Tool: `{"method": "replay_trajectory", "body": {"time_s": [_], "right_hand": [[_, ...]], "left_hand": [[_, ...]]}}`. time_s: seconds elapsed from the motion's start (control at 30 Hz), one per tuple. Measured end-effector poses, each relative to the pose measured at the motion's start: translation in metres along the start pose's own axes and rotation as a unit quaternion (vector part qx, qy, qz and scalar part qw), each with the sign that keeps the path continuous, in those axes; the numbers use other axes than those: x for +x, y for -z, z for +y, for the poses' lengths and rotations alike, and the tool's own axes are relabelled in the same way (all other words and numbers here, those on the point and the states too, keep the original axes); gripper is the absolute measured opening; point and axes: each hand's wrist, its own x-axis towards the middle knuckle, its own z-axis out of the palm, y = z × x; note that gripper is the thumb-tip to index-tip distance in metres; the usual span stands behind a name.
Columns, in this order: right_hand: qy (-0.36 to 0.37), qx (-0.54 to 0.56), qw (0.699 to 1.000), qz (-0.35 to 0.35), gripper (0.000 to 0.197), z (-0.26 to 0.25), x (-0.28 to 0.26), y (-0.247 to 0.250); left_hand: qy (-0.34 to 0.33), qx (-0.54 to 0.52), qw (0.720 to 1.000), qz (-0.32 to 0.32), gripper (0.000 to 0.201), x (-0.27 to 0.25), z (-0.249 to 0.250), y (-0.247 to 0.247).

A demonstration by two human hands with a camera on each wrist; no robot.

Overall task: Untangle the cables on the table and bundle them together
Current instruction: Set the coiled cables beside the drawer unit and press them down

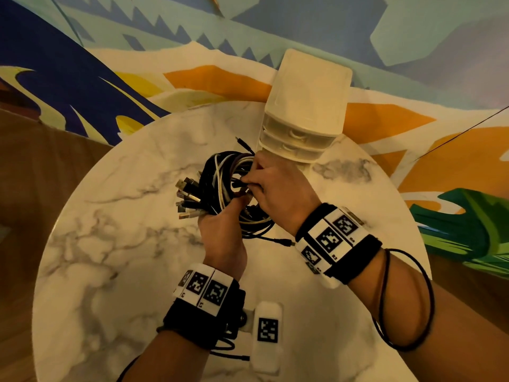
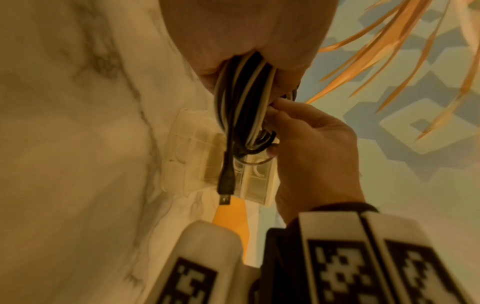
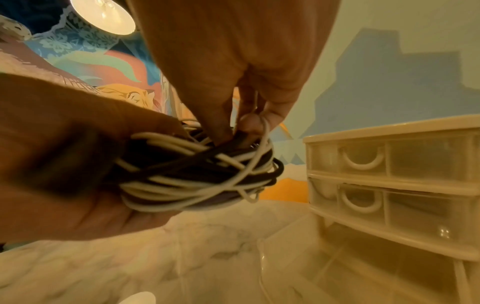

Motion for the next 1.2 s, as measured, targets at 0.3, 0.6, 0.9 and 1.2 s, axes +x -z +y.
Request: {"method": "replay_trajectory", "body": {"time_s": [0.3,0.6,0.9,1.2], "right_hand": [[-0.054,0.112,0.992,0.016,0.014,0.017,0.007,-0.006],[-0.315,0.511,0.797,-0.073,0.032,0.024,-0.003,0.003],[-0.321,0.446,0.832,0.071,0.012,0.029,-0.010,-0.010],[-0.404,0.382,0.823,0.115,0.037,0.058,-0.019,-0.032]], "left_hand": [[-0.037,0.056,0.996,-0.065,0.034,0.005,0.011,0.006],[-0.025,0.108,0.985,-0.129,0.039,0.012,0.021,0.009],[-0.020,0.140,0.986,-0.091,0.028,0.027,0.005,-0.013],[-0.016,0.251,0.964,-0.084,0.035,0.049,-0.025,-0.031]]}}
